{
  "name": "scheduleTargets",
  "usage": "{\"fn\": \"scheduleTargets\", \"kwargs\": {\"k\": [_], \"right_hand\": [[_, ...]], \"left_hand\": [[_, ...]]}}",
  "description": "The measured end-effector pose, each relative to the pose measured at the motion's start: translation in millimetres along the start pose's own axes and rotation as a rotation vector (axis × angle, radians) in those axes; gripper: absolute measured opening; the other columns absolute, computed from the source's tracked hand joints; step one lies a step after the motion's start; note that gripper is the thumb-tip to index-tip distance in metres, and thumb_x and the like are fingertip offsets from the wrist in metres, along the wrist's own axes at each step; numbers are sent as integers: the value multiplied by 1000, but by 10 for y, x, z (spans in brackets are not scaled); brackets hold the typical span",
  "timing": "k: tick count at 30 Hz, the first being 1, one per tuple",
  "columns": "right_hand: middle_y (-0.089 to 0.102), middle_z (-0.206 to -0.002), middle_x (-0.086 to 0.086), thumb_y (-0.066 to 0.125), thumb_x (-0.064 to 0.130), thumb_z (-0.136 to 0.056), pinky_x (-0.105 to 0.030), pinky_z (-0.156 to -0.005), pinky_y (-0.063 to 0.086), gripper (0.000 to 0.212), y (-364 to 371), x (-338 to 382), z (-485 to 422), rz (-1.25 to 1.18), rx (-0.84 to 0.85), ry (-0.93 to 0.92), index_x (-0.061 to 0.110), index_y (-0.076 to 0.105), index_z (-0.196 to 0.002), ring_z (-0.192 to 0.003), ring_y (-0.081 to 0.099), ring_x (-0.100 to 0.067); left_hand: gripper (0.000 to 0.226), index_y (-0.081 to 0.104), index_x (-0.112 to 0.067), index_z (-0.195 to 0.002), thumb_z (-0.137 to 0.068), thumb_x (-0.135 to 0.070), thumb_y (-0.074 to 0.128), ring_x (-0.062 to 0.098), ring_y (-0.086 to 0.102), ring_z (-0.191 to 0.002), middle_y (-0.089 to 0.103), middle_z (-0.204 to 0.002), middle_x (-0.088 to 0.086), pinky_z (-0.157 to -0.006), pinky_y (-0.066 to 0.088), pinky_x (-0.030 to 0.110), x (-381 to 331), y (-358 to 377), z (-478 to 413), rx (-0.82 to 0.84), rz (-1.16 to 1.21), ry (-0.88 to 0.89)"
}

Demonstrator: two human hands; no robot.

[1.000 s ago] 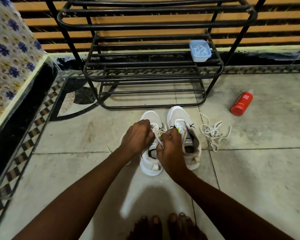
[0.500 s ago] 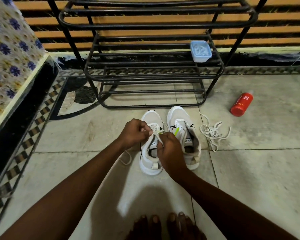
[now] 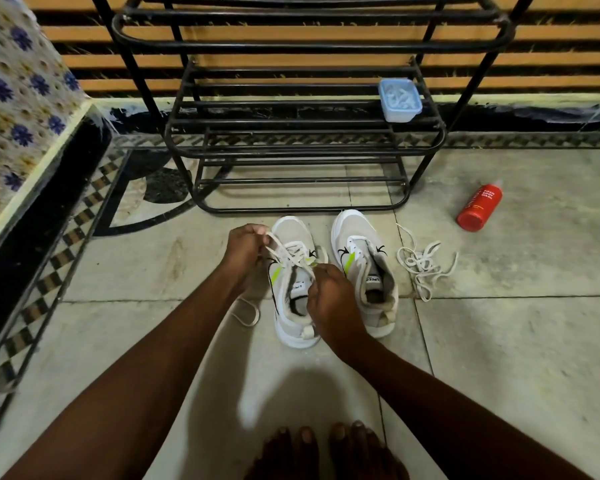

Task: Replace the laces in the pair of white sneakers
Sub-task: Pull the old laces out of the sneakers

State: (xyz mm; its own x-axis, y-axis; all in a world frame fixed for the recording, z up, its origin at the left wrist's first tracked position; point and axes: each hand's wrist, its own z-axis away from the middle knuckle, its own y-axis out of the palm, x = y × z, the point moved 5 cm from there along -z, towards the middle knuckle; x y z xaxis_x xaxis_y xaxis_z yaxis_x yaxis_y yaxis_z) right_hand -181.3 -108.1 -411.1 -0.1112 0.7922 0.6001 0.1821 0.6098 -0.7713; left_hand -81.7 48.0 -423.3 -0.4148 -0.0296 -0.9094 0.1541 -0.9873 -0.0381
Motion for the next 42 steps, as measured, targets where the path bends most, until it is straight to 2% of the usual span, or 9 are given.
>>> {"fn": "scheduleTargets", "kwargs": {"k": [4,8,12,16,19,23,30,37,42], "right_hand": [[66,-84,-27,56,-10,-71,-42,-87,57,20,-45,46,-9,8,6,-18,-14,65,-88,-87,68,-43],[68,-91,-27,53,-4,-70,-29,-88,52,30,-33,78,17,-23,-14,13,-15,66,-94,-89,70,-40],[65,-78,-22,62,-11,-68,-29,-78,51,16,-89,108,-7,-37,22,20,-11,63,-84,-77,68,-37],[61,-67,-22,80,-14,-51,-32,-64,56,28,-29,106,19,-5,101,18,-7,61,-70,-67,65,-38],[59,-91,-28,64,-11,-77,-36,-75,47,13,-21,24,-3,-31,122,112,-11,60,-89,-86,60,-42],[60,-70,-24,65,-10,-59,-40,-64,56,16,-3,64,-8,51,49,56,-8,60,-75,-68,64,-41],[59,-64,-24,63,-10,-58,-38,-58,57,12,-29,87,-22,119,-25,-23,-8,58,-69,-59,64,-40],[61,-73,-24,67,-14,-63,-41,-64,56,16,-20,55,6,70,-9,-13,-8,59,-76,-69,64,-43],[65,-110,-22,58,4,-80,-36,-93,46,35,91,12,-31,164,85,86,-6,61,-114,-104,63,-37]], "left_hand": [[8,81,-13,-90,-84,-17,83,14,65,-85,72,-88,6,-75,49,22,-134,67,104,298,-612,372],[14,77,-25,-77,-82,-12,82,27,51,-100,53,-93,6,-86,41,33,-164,120,128,146,-809,564],[17,54,-16,-88,-101,-7,55,30,70,-89,71,-93,8,-84,59,48,-197,-141,-11,-264,-217,277],[12,43,-12,-99,-110,-11,38,12,47,-48,49,-72,6,-42,46,22,-127,-146,-102,-135,406,-21],[16,52,-14,-89,-105,-15,56,4,46,-54,54,-76,4,-50,41,21,-188,-48,52,151,-141,295],[17,72,-24,-83,-80,-33,86,9,58,-85,69,-90,-4,-81,41,19,-193,214,225,457,-892,650],[11,64,-25,-78,-75,-18,71,19,50,-94,62,-85,-9,-69,41,33,-252,489,295,370,-1291,885],[17,65,-13,-79,-88,1,67,21,69,-81,74,-86,5,-73,56,34,-256,-197,-112,-94,-366,429],[30,46,-14,-83,-98,11,39,22,56,-51,59,-67,9,-44,46,27,-135,-112,-79,5,208,71]]}}
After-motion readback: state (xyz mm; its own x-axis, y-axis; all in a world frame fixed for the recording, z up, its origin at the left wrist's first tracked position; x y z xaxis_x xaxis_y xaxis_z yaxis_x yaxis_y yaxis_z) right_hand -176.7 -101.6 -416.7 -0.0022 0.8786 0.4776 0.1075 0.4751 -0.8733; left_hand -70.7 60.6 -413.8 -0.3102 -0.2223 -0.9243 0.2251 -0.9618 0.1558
